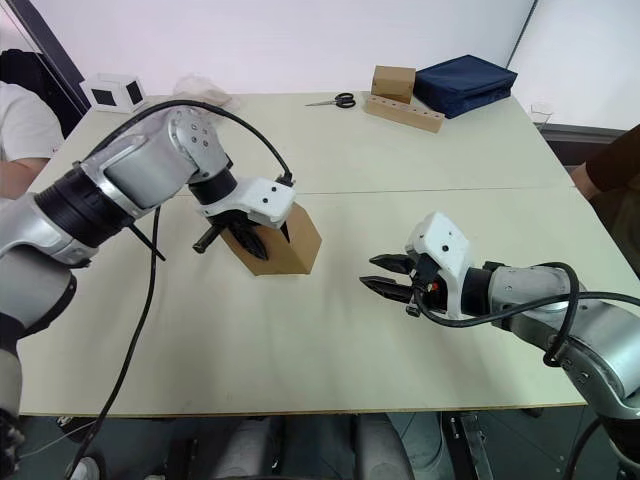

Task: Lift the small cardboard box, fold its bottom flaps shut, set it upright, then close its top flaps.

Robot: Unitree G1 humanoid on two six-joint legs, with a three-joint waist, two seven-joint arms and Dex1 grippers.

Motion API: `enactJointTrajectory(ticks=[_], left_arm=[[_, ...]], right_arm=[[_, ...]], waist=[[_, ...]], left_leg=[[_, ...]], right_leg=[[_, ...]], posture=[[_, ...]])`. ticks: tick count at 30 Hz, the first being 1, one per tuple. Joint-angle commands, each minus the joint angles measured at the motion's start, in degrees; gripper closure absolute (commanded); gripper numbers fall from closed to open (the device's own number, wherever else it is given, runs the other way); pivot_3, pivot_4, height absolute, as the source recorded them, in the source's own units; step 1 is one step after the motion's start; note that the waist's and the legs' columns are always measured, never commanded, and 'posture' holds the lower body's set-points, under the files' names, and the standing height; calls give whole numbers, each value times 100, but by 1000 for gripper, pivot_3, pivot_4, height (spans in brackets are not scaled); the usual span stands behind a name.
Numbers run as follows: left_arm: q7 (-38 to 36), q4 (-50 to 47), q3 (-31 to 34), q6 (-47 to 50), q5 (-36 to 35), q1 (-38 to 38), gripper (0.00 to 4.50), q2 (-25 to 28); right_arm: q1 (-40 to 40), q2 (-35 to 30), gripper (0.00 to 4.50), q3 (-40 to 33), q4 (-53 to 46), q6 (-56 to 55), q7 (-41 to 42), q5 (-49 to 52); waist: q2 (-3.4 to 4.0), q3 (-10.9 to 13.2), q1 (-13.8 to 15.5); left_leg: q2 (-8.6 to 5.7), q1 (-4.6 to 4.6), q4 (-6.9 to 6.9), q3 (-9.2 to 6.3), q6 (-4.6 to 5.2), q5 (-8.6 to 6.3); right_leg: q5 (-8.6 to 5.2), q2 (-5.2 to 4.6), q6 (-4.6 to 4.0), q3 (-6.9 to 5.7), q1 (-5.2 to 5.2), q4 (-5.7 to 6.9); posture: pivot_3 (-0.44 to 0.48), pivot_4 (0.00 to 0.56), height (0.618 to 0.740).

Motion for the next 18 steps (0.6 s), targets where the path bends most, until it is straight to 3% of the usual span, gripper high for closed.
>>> enactJointTrajectory(ticks=[1, 2, 5, 13, 14, 18], left_arm=[[-23, -319, 8, 177, 103, -31, 4500, -81], [-23, -341, 66, 298, 156, 6, 4500, -151], [-5, -392, 248, 495, 433, 175, 3485, -293], [-23, -906, 746, 1548, 299, 148, 220, -347], [-23, -962, 816, 1682, 250, 113, 28, -337], [-23, -1121, 1190, 2282, 109, -103, 28, -256]], right_arm=[[-160, 18, 2914, -117, -220, -51, 116, -41], [-153, 36, 2914, -105, -220, -50, 127, -72], [-124, 66, 2837, -75, -219, -64, 171, -170], [-184, 156, 2837, -23, -149, -38, 301, -273], [-195, 165, 2837, -18, -138, -33, 320, -284], [-280, 168, 2837, 37, -32, -41, 443, -371]], waist=[[0, 0, 6], [0, 0, 9], [0, 0, 23], [-1, 1, 12], [-1, 1, 12], [-1, 0, 13]], left_leg=[[0, 0, 0, 0, 0, 0], [0, -1, 0, -1, 0, 0], [-1, -1, 3, 0, 0, 0], [0, 0, 5, -1, 0, 0], [0, -1, 6, -1, 0, 0], [0, 0, 6, -1, 0, 0]], right_leg=[[0, 0, 0, 0, 0, 0], [0, 0, 0, 0, 0, 0], [0, -2, 0, -1, 2, 1], [0, -1, 0, -1, 2, 3], [0, -2, 0, -1, 2, 3], [0, -2, 0, -1, 3, 3]], posture=[[0, 150, 740], [0, 150, 740], [0, 150, 740], [0, 150, 740], [0, 150, 740], [0, 150, 740]])
